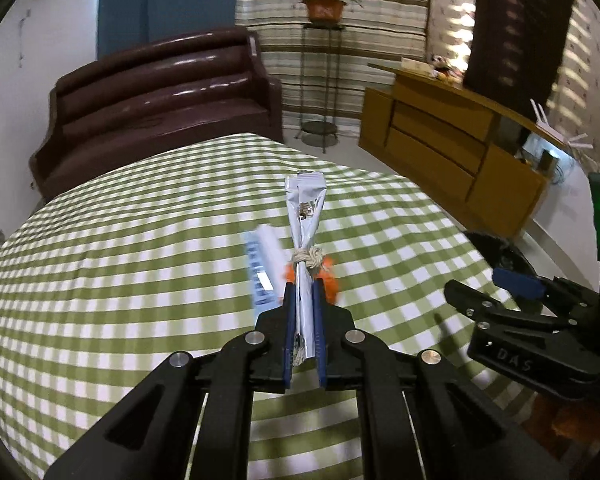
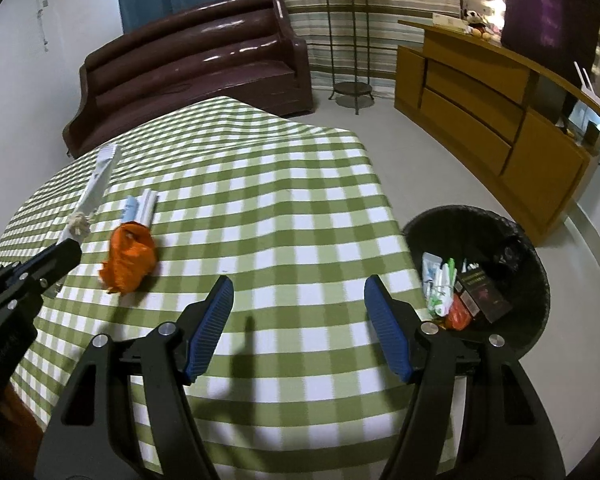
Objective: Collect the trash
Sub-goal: 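Grasp the orange plastic bag with the right tool while the left tool holds the strip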
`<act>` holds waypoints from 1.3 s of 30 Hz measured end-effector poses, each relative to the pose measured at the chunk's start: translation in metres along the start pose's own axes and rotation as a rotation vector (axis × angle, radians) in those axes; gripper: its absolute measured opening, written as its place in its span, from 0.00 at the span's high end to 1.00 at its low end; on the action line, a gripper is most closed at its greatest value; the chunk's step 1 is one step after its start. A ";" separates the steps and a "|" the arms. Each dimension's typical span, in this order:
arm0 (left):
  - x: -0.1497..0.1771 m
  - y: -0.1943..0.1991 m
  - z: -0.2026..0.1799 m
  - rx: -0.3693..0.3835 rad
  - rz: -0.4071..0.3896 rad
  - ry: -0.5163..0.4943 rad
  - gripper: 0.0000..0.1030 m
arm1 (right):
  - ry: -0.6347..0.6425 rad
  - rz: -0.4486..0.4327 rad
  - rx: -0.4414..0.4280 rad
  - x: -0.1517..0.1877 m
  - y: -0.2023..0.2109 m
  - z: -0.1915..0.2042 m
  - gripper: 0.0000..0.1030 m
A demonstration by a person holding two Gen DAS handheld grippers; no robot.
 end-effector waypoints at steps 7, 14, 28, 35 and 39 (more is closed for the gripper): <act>0.008 0.023 0.044 -0.085 -0.027 0.071 0.91 | 0.046 -0.019 -0.041 -0.006 0.010 0.034 0.36; 0.018 0.043 0.089 -0.189 -0.041 0.116 0.91 | 0.086 -0.048 -0.085 -0.018 0.019 0.069 0.36; 0.029 0.058 0.141 -0.291 -0.052 0.201 0.91 | 0.147 -0.015 -0.094 -0.019 -0.005 0.115 0.36; 0.029 0.056 0.143 -0.290 -0.050 0.207 0.91 | 0.166 0.005 -0.128 -0.016 -0.006 0.128 0.59; 0.030 0.056 0.142 -0.291 -0.051 0.205 0.91 | 0.180 0.004 -0.140 -0.013 -0.004 0.132 0.64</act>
Point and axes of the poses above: each gripper's, at about its wrist camera, not at the fingertips, and y roughly against the way its jaws point, z to its left, x to its underside, the point moved 6 cm from there along -y, roughly the way its jaws point, and after that the axes turned 15 degrees about x, right-handed, at the moved point
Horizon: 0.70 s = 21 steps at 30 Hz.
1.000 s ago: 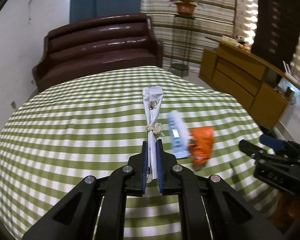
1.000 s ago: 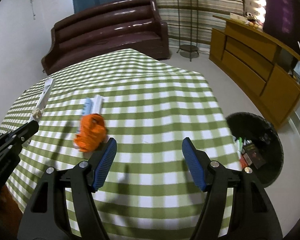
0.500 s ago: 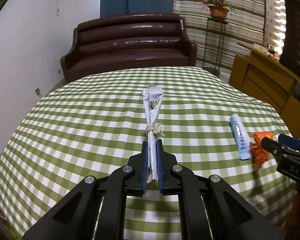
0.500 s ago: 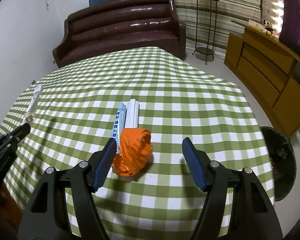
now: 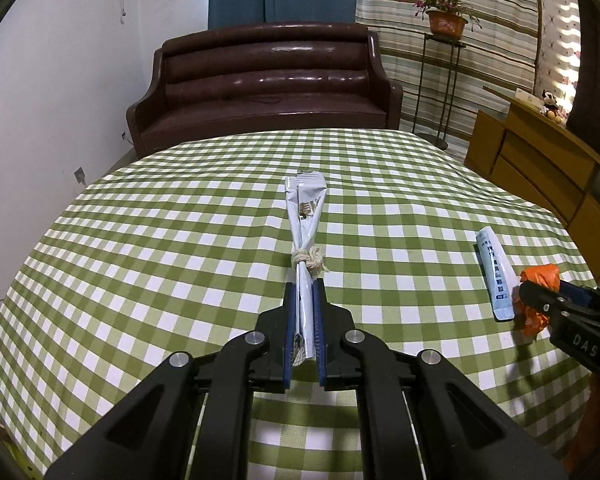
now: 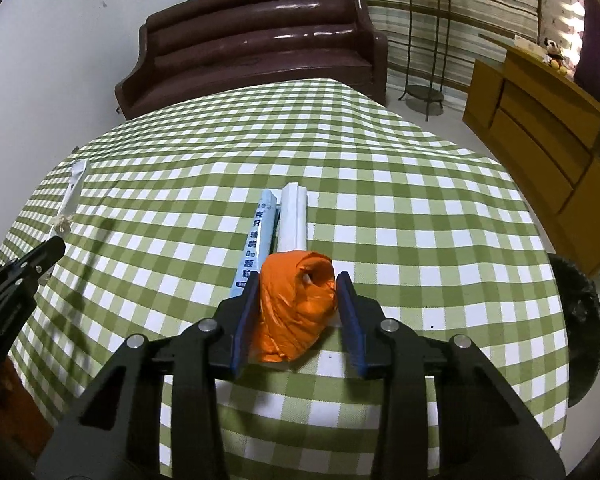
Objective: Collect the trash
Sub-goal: 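Grasp the orange plastic bag with the right tool while the left tool holds the strip, then carry the strip and bag over the black bin and open both tools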
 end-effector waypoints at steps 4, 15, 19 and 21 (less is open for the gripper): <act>0.000 0.000 -0.001 0.002 0.001 -0.001 0.91 | -0.001 -0.009 0.000 0.002 0.004 -0.003 0.65; -0.004 0.005 -0.032 0.049 -0.016 -0.031 0.91 | -0.040 -0.050 0.028 0.007 0.024 -0.038 0.65; -0.004 0.006 -0.057 0.083 -0.024 -0.051 0.91 | -0.071 -0.065 0.056 0.010 0.033 -0.065 0.65; -0.004 0.006 -0.070 0.104 -0.026 -0.060 0.91 | -0.089 -0.073 0.074 0.013 0.037 -0.081 0.65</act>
Point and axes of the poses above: each gripper's, at about its wrist camera, not at the fingertips, and y roughly against the way its jaws point, z to its left, x to its underside, the point moved 6 cm from there along -y, roughly the way its jaws point, and after that the axes turned 15 degrees about x, right-handed, at the moved point
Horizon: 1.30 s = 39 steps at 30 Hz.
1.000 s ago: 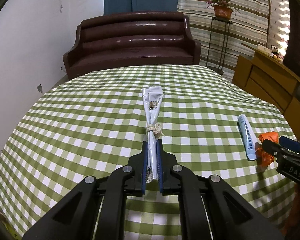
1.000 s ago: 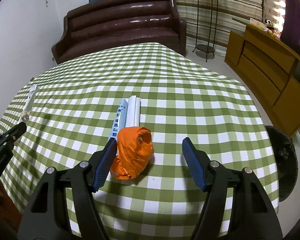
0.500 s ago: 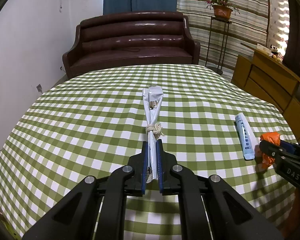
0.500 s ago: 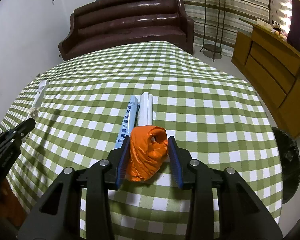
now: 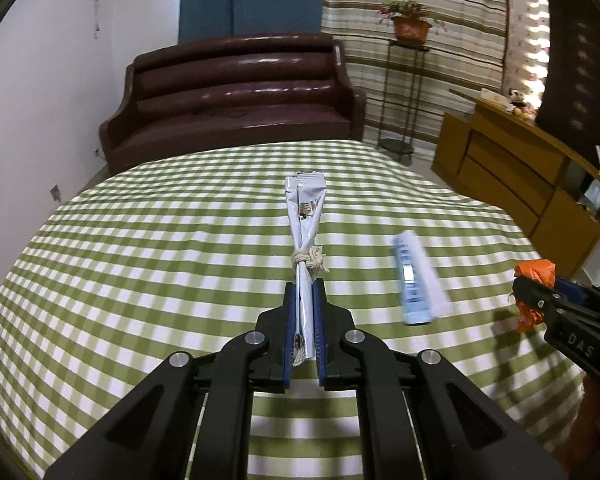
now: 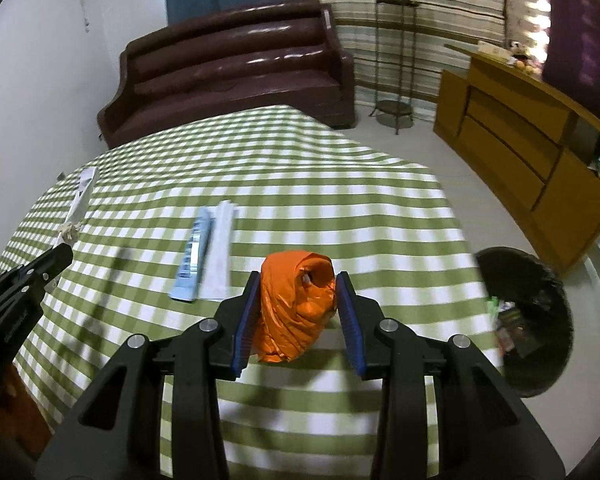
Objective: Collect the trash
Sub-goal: 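Carry the strip and bag over the black bin and open both tools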
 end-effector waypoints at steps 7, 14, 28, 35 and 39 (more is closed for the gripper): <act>-0.007 -0.009 -0.059 0.085 -0.006 -0.061 0.91 | -0.075 -0.020 0.076 0.005 0.007 -0.067 0.65; -0.008 -0.029 -0.126 0.188 0.013 -0.116 0.91 | -0.142 -0.019 0.171 0.012 0.002 -0.139 0.65; -0.002 -0.084 -0.239 0.327 0.090 -0.228 0.91 | -0.206 -0.007 0.264 0.026 -0.023 -0.222 0.65; 0.007 -0.105 -0.270 0.340 0.128 -0.276 0.91 | -0.247 0.001 0.277 0.026 -0.038 -0.245 0.64; 0.008 -0.115 -0.280 0.343 0.146 -0.290 0.91 | -0.265 0.009 0.277 0.027 -0.048 -0.256 0.64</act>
Point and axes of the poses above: each gripper's, at about its wrist camera, not at the fingertips, and y roughly against the way its jaws point, z to its left, x to its underside, the point moved 6 cm from there along -y, roughly the way its jaws point, and after that the axes turned 15 degrees about x, right-handed, at the moved point
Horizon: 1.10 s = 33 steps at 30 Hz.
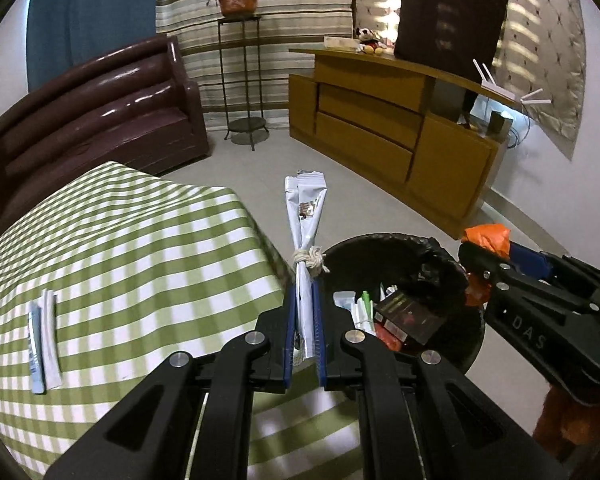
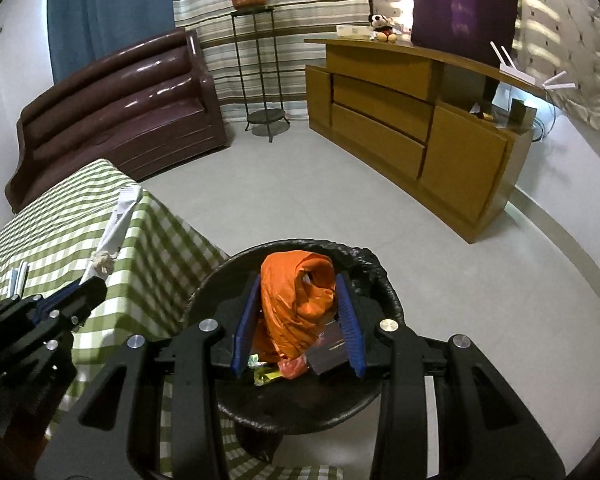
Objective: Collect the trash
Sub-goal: 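Carry the strip and bag over the black bin and open both tools, then move both open tools back to the blue tube and white strip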
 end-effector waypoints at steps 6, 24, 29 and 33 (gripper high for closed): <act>-0.004 -0.015 -0.006 0.003 0.030 -0.006 0.91 | -0.027 0.018 0.008 0.001 -0.015 -0.005 0.64; -0.005 -0.018 -0.006 -0.012 0.049 0.009 0.55 | -0.062 0.023 0.022 0.000 -0.019 -0.015 0.54; -0.006 -0.007 -0.001 -0.016 0.034 0.016 0.52 | -0.059 0.015 0.026 -0.001 -0.014 -0.015 0.52; -0.007 -0.001 0.001 -0.020 0.027 0.021 0.52 | -0.059 0.002 0.032 -0.003 -0.005 -0.015 0.47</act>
Point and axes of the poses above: each gripper's, at about its wrist camera, not at the fingertips, and y roughly against the way its jaws point, z to its left, x to its underside, the point moved 6 cm from there along -y, roughly the way its jaws point, and after that the axes turned 15 degrees about x, right-handed, at the moved point
